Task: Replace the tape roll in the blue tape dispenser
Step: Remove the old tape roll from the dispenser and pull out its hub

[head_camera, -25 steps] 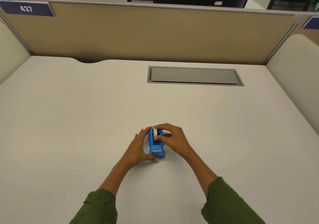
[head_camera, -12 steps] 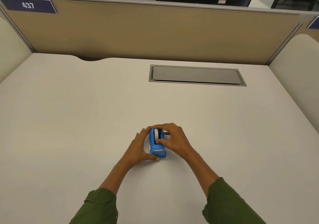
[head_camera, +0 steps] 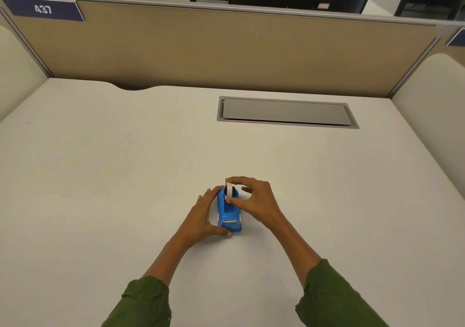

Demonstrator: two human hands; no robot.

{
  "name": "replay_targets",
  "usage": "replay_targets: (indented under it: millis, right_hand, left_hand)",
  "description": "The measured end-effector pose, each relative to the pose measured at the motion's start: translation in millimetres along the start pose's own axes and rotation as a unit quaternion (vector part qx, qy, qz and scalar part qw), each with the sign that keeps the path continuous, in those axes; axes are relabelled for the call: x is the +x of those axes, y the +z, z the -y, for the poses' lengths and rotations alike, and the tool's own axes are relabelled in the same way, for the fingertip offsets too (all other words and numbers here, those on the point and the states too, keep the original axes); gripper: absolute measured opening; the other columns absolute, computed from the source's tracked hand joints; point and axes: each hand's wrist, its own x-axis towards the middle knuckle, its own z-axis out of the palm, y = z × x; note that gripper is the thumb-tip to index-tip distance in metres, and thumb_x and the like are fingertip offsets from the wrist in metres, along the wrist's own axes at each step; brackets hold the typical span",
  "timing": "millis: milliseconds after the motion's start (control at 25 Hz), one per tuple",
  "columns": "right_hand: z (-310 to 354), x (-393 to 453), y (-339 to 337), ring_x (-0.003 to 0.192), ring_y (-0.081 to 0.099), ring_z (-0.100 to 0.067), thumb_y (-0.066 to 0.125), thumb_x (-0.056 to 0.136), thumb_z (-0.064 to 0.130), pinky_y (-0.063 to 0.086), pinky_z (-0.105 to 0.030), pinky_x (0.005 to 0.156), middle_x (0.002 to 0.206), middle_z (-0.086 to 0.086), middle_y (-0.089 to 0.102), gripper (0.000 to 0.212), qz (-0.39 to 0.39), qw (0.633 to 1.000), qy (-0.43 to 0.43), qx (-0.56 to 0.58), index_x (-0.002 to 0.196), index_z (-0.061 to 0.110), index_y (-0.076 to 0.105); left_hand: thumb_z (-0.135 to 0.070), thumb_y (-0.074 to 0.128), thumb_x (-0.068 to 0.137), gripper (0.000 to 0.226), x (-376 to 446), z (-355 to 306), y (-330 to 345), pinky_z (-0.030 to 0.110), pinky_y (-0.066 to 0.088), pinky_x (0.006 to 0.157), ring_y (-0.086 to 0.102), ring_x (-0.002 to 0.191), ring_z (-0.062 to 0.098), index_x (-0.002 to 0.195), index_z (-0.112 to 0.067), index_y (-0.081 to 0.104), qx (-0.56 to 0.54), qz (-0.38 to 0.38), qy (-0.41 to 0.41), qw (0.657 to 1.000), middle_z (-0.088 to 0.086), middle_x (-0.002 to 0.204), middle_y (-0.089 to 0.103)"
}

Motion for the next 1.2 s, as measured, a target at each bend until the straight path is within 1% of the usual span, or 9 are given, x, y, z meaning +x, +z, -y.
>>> replay_targets:
  millis: [160, 240, 320, 440, 600, 800, 920, 1040, 1200]
  right_hand:
    - [15, -7, -12, 0.096, 0.063, 0.004, 0.075, 0.074, 0.008, 0.049, -0.011, 0.084, 0.105, 0.016, 0.066, 0.045, -0.009, 0.999, -0.009, 0.039, 0.112, 0.027, 0.061]
    - [24, -12, -22, 0.094, 0.065, 0.000, 0.074, 0.074, 0.004, 0.052, -0.011, 0.077, 0.104, 0.013, 0.068, 0.043, -0.027, 0.997, -0.020, 0.076, 0.108, 0.027, 0.063]
    - [36, -16, -33, 0.093, 0.065, -0.003, 0.074, 0.073, 0.001, 0.052, -0.012, 0.073, 0.106, 0.009, 0.067, 0.044, -0.037, 0.994, -0.041, 0.094, 0.107, 0.028, 0.065]
    - [54, -20, -41, 0.093, 0.065, -0.005, 0.075, 0.074, 0.002, 0.052, -0.012, 0.075, 0.107, 0.010, 0.065, 0.047, -0.029, 0.992, -0.063, 0.110, 0.107, 0.033, 0.063]
    - [69, -25, -43, 0.096, 0.066, -0.007, 0.078, 0.072, 0.007, 0.054, -0.017, 0.081, 0.106, 0.010, 0.068, 0.046, -0.026, 0.990, -0.074, 0.121, 0.109, 0.028, 0.061]
    - [77, -32, -50, 0.099, 0.067, -0.011, 0.077, 0.072, 0.008, 0.055, -0.025, 0.087, 0.110, 0.003, 0.069, 0.038, -0.029, 0.986, -0.084, 0.139, 0.106, 0.021, 0.065]
    - [80, -36, -59, 0.108, 0.062, -0.006, 0.068, 0.080, 0.006, 0.051, -0.016, 0.088, 0.116, 0.010, 0.066, 0.036, -0.008, 0.985, -0.100, 0.144, 0.107, 0.030, 0.065]
    - [82, -37, -63, 0.101, 0.063, -0.008, 0.064, 0.084, 0.008, 0.053, -0.019, 0.085, 0.105, 0.009, 0.067, 0.028, -0.038, 0.986, -0.107, 0.124, 0.098, 0.032, 0.067]
    - [86, -40, -66, 0.085, 0.066, -0.007, 0.068, 0.070, 0.030, 0.055, -0.019, 0.078, 0.085, 0.017, 0.069, 0.015, -0.083, 0.982, -0.112, 0.131, 0.084, 0.036, 0.071]
  left_hand:
    - [-0.052, 0.080, 0.053, 0.122, -11, -13, -12, 0.041, 0.003, 0.117, -0.003, 0.144, 0.013, 0.143, -0.034, 0.001, 0.050, 0.032, 0.000, 0.998, -0.011, 0.156, 0.002]
    - [-0.060, 0.071, 0.054, 0.102, -21, -30, -26, 0.034, 0.019, 0.114, 0.015, 0.141, 0.009, 0.140, -0.037, 0.023, -0.018, -0.041, 0.006, 0.999, -0.014, 0.153, 0.017]
    - [-0.058, 0.059, 0.067, 0.056, -30, -50, -39, 0.027, 0.037, 0.105, 0.044, 0.128, 0.008, 0.120, -0.041, 0.052, -0.144, -0.135, 0.026, 0.980, -0.013, 0.138, 0.048]
    - [-0.035, 0.062, 0.081, 0.025, -36, -76, -45, 0.040, 0.050, 0.096, 0.067, 0.099, 0.012, 0.105, -0.028, 0.068, -0.270, -0.177, 0.038, 0.946, -0.006, 0.111, 0.069]
    - [-0.022, 0.065, 0.081, 0.023, -42, -100, -40, 0.039, 0.050, 0.095, 0.066, 0.099, 0.013, 0.102, -0.029, 0.070, -0.274, -0.165, 0.067, 0.945, -0.008, 0.104, 0.073]
    - [-0.030, 0.068, 0.073, 0.026, -49, -111, -40, 0.039, 0.051, 0.093, 0.068, 0.096, 0.013, 0.099, -0.028, 0.071, -0.306, -0.181, 0.062, 0.933, -0.007, 0.095, 0.075]
    - [-0.029, 0.068, 0.072, 0.029, -53, -117, -43, 0.043, 0.050, 0.096, 0.068, 0.097, 0.017, 0.100, -0.024, 0.071, -0.330, -0.181, 0.052, 0.925, -0.002, 0.098, 0.075]
    - [-0.021, 0.068, 0.077, 0.028, -56, -122, -43, 0.048, 0.048, 0.097, 0.067, 0.100, 0.022, 0.104, -0.018, 0.069, -0.319, -0.169, 0.065, 0.930, 0.006, 0.104, 0.073]
    - [-0.019, 0.065, 0.079, 0.031, -62, -129, -40, 0.046, 0.049, 0.098, 0.065, 0.103, 0.022, 0.109, -0.015, 0.067, -0.283, -0.166, 0.086, 0.941, 0.007, 0.108, 0.071]
